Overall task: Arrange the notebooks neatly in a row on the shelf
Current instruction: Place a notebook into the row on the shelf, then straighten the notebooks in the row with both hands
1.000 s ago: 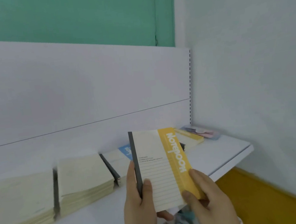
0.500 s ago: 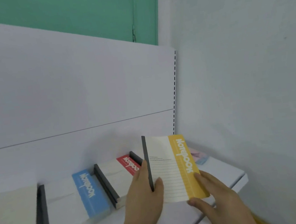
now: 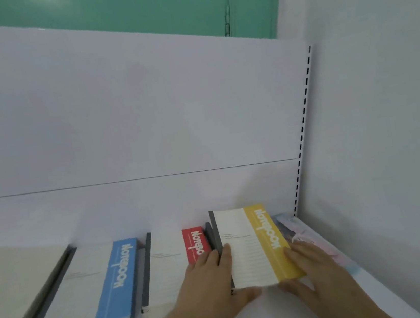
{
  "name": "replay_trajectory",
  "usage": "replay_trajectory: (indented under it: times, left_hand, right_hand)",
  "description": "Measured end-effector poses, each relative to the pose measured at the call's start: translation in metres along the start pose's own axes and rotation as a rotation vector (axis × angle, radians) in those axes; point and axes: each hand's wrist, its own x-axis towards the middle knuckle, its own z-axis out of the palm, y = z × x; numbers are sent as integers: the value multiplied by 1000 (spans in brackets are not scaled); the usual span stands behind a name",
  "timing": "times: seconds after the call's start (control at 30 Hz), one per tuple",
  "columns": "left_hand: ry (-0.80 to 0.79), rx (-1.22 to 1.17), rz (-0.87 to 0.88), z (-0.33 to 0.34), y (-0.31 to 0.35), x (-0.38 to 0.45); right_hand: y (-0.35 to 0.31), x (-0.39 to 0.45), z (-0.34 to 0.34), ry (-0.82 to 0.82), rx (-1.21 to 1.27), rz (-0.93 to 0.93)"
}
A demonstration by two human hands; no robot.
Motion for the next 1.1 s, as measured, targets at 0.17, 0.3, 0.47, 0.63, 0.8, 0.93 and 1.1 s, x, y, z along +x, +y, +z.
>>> replay_trajectory:
  times: [0.17, 0.3, 0.47, 0.63, 0.8, 0.93, 1.1]
  left_hand:
    - [-39, 111, -118, 12, 3, 14]
    - [-45, 90, -153, 12, 8, 18]
    - [-76, 50, -164, 7, 8, 24]
    - [-118, 78, -171, 4, 13, 28]
    - [-156, 43, -196, -1, 16, 30]
    - [-133, -58, -238, -1, 18, 28]
    - [-82, -95, -254, 2, 22, 22]
  right_hand:
    - [28, 21, 26, -132, -22, -67]
    - [44, 25, 39, -253, -32, -80]
    - [49, 29, 37, -268, -7, -76]
    - [44, 45, 20, -419, 50, -36]
    - [40, 45, 12, -489, 79, 21]
    - [43, 40, 20, -451, 104, 5]
    - [41, 36, 17, -423, 99, -2]
